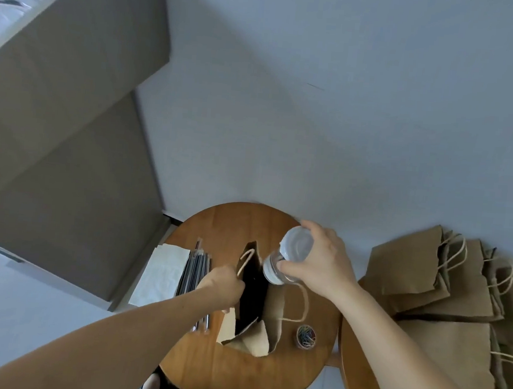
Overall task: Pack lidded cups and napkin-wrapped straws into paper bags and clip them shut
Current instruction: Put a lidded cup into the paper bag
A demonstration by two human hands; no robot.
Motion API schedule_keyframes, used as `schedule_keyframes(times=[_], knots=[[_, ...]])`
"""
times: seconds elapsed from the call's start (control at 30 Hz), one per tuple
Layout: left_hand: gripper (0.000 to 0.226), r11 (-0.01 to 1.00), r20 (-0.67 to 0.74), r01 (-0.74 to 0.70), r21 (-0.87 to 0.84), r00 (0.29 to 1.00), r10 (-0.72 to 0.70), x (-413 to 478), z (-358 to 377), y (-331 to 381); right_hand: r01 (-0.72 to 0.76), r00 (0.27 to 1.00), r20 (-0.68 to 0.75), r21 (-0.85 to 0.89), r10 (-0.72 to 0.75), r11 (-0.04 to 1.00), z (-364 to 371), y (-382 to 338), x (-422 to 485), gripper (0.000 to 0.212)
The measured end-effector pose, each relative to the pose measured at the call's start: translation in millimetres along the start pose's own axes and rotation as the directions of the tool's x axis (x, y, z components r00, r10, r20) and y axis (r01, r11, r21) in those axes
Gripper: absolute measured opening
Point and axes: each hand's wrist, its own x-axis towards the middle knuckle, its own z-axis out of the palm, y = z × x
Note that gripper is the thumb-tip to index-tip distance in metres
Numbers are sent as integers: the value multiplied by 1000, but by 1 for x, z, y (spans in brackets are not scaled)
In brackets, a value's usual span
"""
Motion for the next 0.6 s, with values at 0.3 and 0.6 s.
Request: schedule_keyframes(times=[0.3, 0.6], knots=[[17, 996, 63, -84, -6, 995, 84, -2, -1, 5, 382, 915, 268, -325, -303, 865, 36, 5, -14, 93], [17, 994, -2, -108, 22, 994, 108, -8, -9, -3, 355, 903, 415, -572, -113, 739, 130, 21, -6, 92]])
